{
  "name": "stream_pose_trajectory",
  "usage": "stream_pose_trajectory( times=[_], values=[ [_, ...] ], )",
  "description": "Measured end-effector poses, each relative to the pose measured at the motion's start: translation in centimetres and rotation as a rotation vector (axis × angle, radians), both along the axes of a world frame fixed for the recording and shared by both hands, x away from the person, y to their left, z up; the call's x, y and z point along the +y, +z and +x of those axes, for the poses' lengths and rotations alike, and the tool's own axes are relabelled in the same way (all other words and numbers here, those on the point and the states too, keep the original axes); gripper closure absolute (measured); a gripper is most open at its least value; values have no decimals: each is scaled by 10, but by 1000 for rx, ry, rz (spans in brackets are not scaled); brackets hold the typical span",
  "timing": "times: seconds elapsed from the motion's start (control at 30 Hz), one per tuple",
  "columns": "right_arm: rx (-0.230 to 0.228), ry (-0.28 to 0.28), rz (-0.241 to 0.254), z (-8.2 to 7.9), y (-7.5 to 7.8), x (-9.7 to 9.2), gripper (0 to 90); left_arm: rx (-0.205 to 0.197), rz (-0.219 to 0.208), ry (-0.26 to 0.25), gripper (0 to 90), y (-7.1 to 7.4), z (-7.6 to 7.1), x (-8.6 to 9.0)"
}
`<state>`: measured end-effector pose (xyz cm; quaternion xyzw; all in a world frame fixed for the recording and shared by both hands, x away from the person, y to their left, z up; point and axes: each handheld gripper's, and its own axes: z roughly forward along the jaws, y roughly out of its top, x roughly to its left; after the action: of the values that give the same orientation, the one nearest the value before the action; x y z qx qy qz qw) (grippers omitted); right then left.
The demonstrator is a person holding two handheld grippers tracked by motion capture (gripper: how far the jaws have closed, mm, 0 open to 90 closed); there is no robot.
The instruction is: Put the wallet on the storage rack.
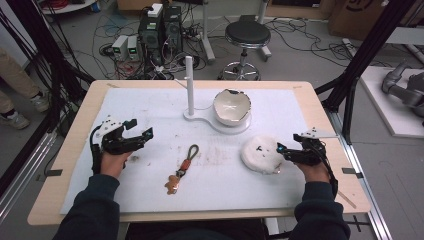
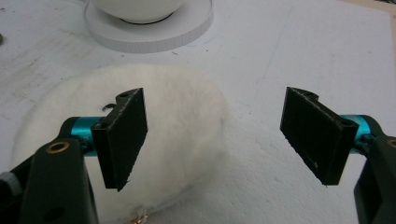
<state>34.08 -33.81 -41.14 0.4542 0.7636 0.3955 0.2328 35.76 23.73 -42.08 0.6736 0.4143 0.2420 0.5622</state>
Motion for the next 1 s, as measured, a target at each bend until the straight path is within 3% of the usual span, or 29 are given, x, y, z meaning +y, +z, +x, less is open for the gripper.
stream_pose_trajectory(
  times=[0.2, 0.27, 0.3, 0.33, 0.37, 0.4, 0.5, 0.67, 0.8, 0.93, 0.97, 1.0],
  values=[
    [22, 36, -3, 4, -3, 5, 233, 2, 7, -2, 219, 0, 0, -1],
    [64, 72, 3, 5, -6, 8, 233, 4, 12, -3, 220, 0, 0, -2],
    [117, 113, 16, 8, -10, 11, 234, 4, 15, -4, 220, 0, 0, -2],
    [117, 113, 16, 8, -10, 11, 234, 5, 17, -3, 220, 0, 0, -2],
    [162, 146, 16, 11, -15, 16, 233, 5, 19, -3, 220, 0, 0, -2],
    [170, 150, 9, 12, -16, 18, 227, 6, 23, -2, 220, 0, -1, -3],
    [179, 153, -5, 13, -18, 20, 225, 5, 32, -2, 220, 1, -2, -4],
    [181, 129, -71, 17, -22, 20, 253, 7, 47, -3, 222, 1, -3, -7],
    [202, 128, -72, 21, -25, 20, 257, 12, 47, -2, 225, -1, -2, -10],
    [191, 127, -108, 19, -25, 22, 324, 18, 46, -4, 232, -1, -2, -12],
    [187, 119, -114, 19, -23, 21, 488, 16, 44, -5, 237, 0, -3, -12],
    [187, 119, -114, 19, -23, 21, 488, 15, 42, -8, 237, 0, -3, -13]
  ],
)
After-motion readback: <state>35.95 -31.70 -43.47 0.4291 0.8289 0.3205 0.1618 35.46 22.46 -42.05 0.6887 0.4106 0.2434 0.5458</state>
